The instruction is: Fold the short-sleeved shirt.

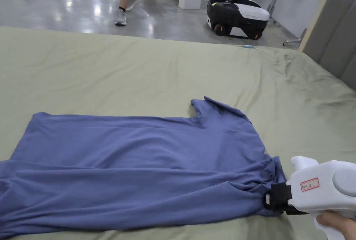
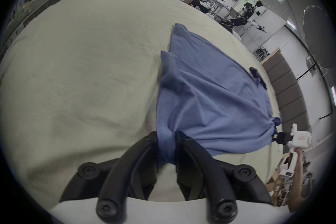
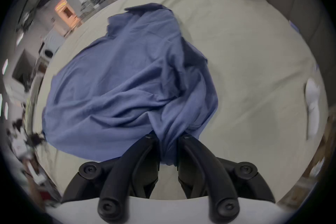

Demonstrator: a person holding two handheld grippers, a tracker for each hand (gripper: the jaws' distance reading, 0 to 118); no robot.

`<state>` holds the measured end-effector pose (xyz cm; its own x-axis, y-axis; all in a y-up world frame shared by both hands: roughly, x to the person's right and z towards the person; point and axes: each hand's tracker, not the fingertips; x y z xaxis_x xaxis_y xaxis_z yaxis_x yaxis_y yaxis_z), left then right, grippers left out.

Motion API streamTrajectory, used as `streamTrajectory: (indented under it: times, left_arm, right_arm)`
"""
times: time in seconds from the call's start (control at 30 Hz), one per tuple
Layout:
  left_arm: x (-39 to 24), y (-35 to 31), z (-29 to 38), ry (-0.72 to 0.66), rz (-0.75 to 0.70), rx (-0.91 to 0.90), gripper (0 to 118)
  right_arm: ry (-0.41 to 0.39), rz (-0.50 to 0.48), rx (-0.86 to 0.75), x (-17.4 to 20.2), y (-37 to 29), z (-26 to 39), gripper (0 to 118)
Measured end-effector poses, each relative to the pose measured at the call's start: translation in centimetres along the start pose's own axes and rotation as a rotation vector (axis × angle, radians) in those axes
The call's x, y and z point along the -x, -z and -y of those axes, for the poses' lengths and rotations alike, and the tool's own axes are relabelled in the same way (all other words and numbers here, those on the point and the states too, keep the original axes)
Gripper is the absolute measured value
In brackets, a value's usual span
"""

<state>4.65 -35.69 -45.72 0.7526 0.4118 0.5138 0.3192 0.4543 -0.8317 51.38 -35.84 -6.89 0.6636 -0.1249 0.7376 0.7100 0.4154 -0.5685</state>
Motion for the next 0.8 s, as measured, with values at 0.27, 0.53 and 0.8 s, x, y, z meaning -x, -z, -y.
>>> streamTrajectory:
  times: [0.27,0.53,0.8]
  left_arm:
    - [-0.9,-8.2,1.4,-0.022,0.128,-0.044,11]
    - [3.7,-10.0,8.7,-0.108,0.021,0.069,11]
    - [6.1,-10.2,11.7,-0.241,0.106,-0.023,68]
  right_arm:
    - [-0.013,-0.047,-0.074,0.0,-7.7,3.6,20]
    - [0.027,-0.025,0.042,-0.7,-10.4,13.8,20]
    - [0.179,-0.026,0.050,-1.9,-10.1,15.9,91]
